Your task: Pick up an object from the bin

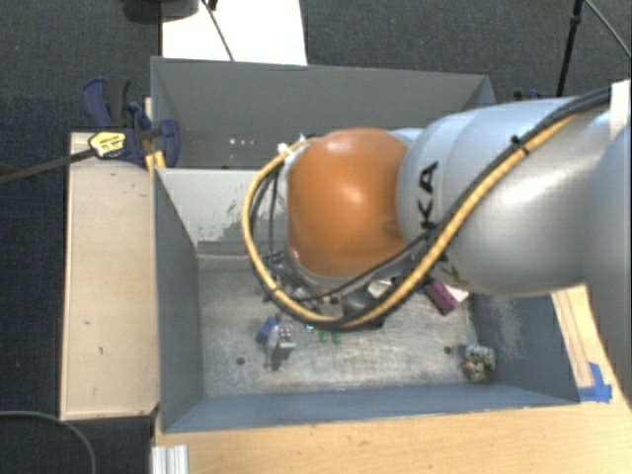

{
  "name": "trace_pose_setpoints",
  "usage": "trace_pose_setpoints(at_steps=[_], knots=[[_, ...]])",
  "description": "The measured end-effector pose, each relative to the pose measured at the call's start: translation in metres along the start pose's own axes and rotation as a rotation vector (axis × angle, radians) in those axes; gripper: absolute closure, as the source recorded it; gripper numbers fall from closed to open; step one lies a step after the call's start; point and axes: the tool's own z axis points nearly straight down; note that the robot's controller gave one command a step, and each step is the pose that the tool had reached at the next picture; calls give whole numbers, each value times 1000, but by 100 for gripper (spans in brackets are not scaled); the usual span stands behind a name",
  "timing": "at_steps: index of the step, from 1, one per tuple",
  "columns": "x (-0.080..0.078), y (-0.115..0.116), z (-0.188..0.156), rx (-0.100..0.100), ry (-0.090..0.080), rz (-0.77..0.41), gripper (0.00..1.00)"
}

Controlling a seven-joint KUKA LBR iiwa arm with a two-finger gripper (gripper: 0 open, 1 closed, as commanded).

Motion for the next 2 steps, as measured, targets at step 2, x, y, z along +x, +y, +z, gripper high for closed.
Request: trace_pose_setpoints(at_steps=[2], knots=[[-41, -30, 133, -3, -12, -241, 0]])
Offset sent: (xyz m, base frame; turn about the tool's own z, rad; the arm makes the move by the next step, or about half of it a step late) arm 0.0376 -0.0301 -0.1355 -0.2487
